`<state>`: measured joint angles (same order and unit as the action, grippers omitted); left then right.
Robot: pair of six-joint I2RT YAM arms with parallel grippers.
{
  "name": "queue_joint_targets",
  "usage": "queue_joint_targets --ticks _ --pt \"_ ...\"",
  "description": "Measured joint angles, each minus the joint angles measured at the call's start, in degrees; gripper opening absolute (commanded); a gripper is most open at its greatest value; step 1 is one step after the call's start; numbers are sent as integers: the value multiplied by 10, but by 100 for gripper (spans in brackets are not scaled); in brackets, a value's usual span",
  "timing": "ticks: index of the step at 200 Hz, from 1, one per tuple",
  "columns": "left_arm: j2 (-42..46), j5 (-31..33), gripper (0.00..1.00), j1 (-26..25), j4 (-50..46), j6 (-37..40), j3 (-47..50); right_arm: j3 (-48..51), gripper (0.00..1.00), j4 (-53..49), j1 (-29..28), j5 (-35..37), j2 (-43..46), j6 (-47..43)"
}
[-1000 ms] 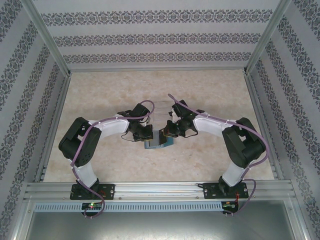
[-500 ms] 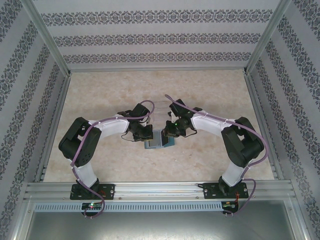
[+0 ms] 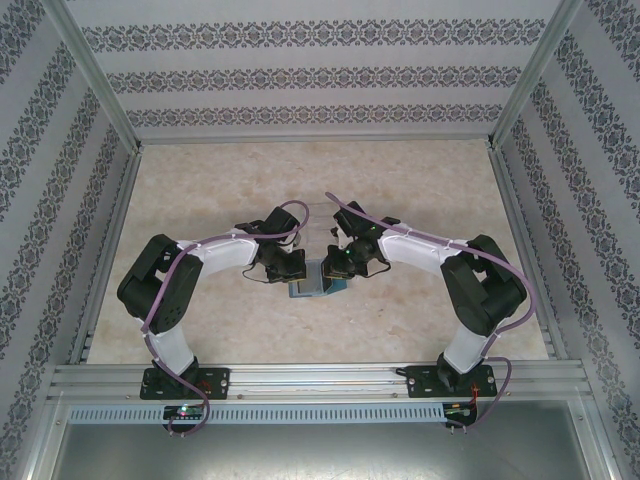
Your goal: Take the credit cards out of the card holder
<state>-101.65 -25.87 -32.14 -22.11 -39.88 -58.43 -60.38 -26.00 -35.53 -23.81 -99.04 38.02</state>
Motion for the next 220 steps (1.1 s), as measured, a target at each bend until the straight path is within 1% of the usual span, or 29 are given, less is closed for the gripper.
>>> queue_joint_targets --ticks 19,70,93,115,140,161,220 --pt "0 0 6 0 0 0 0 0 9 -4 0 3 0 3" --pt "4 11 10 0 -16 3 -6 -7 9 -22 1 16 9 -1" --pt "9 23 11 0 -42 7 -16 -17 9 -32 2 22 22 -12" --pt "17 29 11 0 -58 11 -30 -37 9 -46 5 26 27 -41" --pt "25 37 11 0 -71 18 -42 -64 6 -64 10 26 27 -104" --pt "33 43 13 0 -78 22 -46 -90 5 -86 21 24 25 -178" --pt "69 56 13 4 -83 24 -33 -176 1 -182 39 50 -38 -452"
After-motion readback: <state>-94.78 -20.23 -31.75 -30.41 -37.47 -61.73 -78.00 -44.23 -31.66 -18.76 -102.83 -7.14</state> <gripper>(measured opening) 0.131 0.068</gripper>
